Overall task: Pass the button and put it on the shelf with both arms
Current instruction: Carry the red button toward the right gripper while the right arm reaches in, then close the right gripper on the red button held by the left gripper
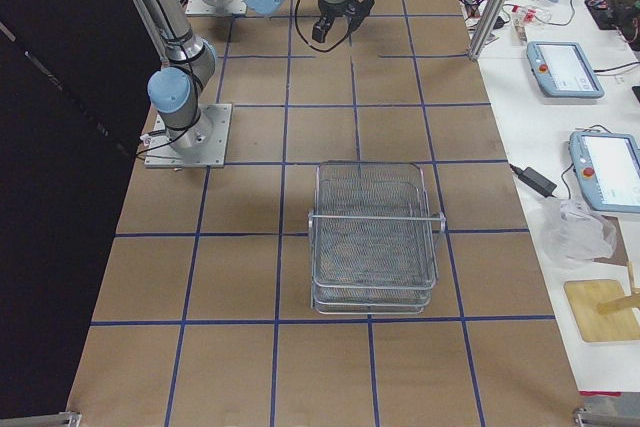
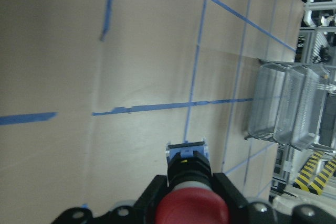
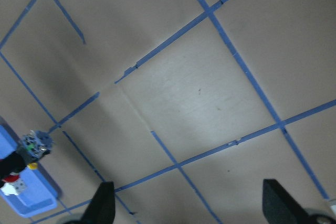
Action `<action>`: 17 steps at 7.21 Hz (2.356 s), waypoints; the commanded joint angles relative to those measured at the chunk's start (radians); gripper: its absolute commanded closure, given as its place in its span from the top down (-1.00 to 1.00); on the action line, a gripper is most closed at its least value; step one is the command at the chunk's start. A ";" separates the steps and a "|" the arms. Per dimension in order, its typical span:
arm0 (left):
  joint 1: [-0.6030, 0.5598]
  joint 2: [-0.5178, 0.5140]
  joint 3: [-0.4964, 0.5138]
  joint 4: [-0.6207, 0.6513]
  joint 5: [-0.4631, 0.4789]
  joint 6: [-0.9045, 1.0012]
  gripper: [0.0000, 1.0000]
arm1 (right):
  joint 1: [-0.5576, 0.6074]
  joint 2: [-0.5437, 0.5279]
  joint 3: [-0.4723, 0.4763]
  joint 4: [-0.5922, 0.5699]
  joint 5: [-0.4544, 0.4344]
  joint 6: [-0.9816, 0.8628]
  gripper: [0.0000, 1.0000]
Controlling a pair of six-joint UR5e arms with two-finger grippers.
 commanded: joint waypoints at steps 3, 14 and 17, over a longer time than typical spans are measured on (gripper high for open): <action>-0.147 -0.001 0.014 0.132 -0.128 -0.162 -1.00 | -0.061 0.032 0.001 -0.001 0.262 0.382 1.00; -0.270 -0.063 0.195 0.142 -0.114 -0.289 -1.00 | -0.067 0.046 0.076 0.110 0.407 0.604 1.00; -0.280 -0.060 0.192 0.142 -0.108 -0.289 -1.00 | -0.067 0.040 0.082 0.114 0.405 0.604 1.00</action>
